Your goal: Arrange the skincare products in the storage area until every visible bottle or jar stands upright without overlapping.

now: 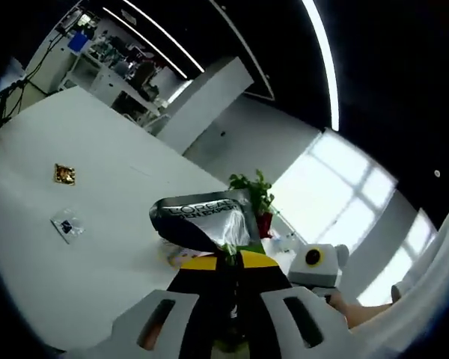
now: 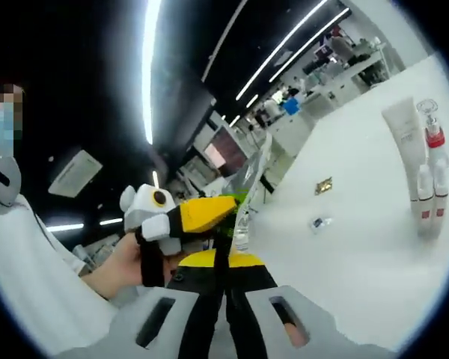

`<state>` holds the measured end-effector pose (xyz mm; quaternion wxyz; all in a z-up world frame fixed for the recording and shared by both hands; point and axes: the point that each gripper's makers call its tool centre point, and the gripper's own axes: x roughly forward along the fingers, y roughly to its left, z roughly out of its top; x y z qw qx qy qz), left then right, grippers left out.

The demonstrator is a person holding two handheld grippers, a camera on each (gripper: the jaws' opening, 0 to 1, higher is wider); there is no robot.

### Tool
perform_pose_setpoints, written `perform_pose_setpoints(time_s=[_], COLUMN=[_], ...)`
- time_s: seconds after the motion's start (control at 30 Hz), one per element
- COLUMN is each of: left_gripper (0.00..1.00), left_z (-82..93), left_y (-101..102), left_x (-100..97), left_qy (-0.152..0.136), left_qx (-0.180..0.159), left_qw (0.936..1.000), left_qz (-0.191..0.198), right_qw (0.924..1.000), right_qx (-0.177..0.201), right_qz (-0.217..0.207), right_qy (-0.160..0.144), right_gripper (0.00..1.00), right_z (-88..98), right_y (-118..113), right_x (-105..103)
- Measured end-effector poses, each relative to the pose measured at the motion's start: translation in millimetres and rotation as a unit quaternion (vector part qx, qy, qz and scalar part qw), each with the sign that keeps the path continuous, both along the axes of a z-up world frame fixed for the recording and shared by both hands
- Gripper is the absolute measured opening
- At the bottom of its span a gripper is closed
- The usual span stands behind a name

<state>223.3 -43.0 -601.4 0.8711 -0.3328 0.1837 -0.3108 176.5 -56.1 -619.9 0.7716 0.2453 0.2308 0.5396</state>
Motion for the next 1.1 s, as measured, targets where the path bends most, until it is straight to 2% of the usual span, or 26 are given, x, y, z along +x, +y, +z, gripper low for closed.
perform_pose_setpoints(time_s=[0.2, 0.23, 0.27, 0.33, 0.4, 0.57, 0.63, 0.67, 0.7, 0.77, 0.8, 0.9, 0.93, 0.97, 1.0, 1.03, 1.1], left_gripper=[0.18, 0.2, 0.25, 0.34, 0.46, 0.73, 0.81, 0.83, 0.83, 0.8, 0.76, 0.53, 0.39, 0.29, 0.24, 0.25, 0.26], left_z=[3.0, 2.1, 5.3, 19.4, 25.2, 25.4, 31.2, 41.4, 51.2, 57.4, 56.6, 55.4, 55.5, 54.0, 42.8, 45.3, 34.1], left_y=[2.1, 5.4, 9.1, 16.3, 23.1, 35.2, 32.9, 29.6, 27.3, 24.3, 22.5, 9.3, 6.7, 6.8, 13.5, 11.9, 13.8], left_x=[0.8, 0.6, 1.3, 1.2, -1.7, -5.9, -10.5, -15.1, -18.6, -19.8, -20.3, -26.5, -28.6, -27.3, -18.6, -21.3, -18.8], left_qy=[-0.012, 0.004, 0.005, -0.014, -0.018, -0.03, -0.034, -0.048, -0.054, -0.052, -0.054, -0.059, -0.062, -0.064, -0.051, -0.057, -0.024], left_qx=[0.007, -0.002, -0.014, -0.05, -0.073, -0.075, -0.092, -0.117, -0.146, -0.167, -0.161, -0.146, -0.145, -0.14, -0.119, -0.126, -0.121], left_qw=[0.9999, 1.0, 0.9999, 0.9986, 0.9972, 0.9967, 0.9949, 0.9913, 0.9867, 0.9832, 0.984, 0.9841, 0.9834, 0.9844, 0.9903, 0.9885, 0.9909], left_qz=[-0.01, -0.005, 0.0, 0.003, -0.001, -0.007, -0.022, -0.037, -0.047, -0.051, -0.054, -0.083, -0.09, -0.085, -0.05, -0.06, -0.054], right_qw=[0.9994, 0.9992, 0.999, 0.9986, 0.9979, 0.9911, 0.9897, 0.9886, 0.9883, 0.9863, 0.986, 0.986, 0.9862, 0.9864, 0.9853, 0.9878, 0.9885], right_qx=[0.03, 0.037, 0.041, 0.051, 0.063, 0.13, 0.139, 0.144, 0.144, 0.152, 0.153, 0.149, 0.148, 0.147, 0.154, 0.142, 0.137], right_qz=[-0.013, -0.014, -0.014, -0.012, -0.01, 0.03, 0.035, 0.044, 0.047, 0.063, 0.066, 0.074, 0.073, 0.073, 0.074, 0.063, 0.063], right_qy=[-0.006, -0.006, -0.006, -0.009, -0.014, -0.011, -0.012, -0.012, -0.012, -0.008, -0.007, -0.006, -0.004, -0.001, 0.001, -0.004, 0.004], right_gripper=[0.01, 0.01, 0.01, 0.01, 0.01, 0.01, 0.01, 0.01, 0.01, 0.01, 0.01, 0.01, 0.01, 0.01, 0.01, 0.01, 0.01], right_z=[11.0, 13.9, 15.7, 21.5, 28.2, 54.6, 59.1, 62.3, 63.2, 66.0, 65.8, 63.4, 61.6, 60.1, 61.5, 58.1, 54.3], right_y=[-10.4, -11.5, -13.0, -14.9, -15.9, -9.9, -8.2, -6.2, -4.9, -0.8, 0.6, 6.5, 7.1, 7.7, 7.8, 7.8, 6.7], right_x=[2.9, 3.5, 4.4, 5.1, 5.3, -5.0, -6.9, -9.4, -10.0, -14.6, -15.1, -17.3, -16.9, -16.5, -17.4, -14.0, -14.7])
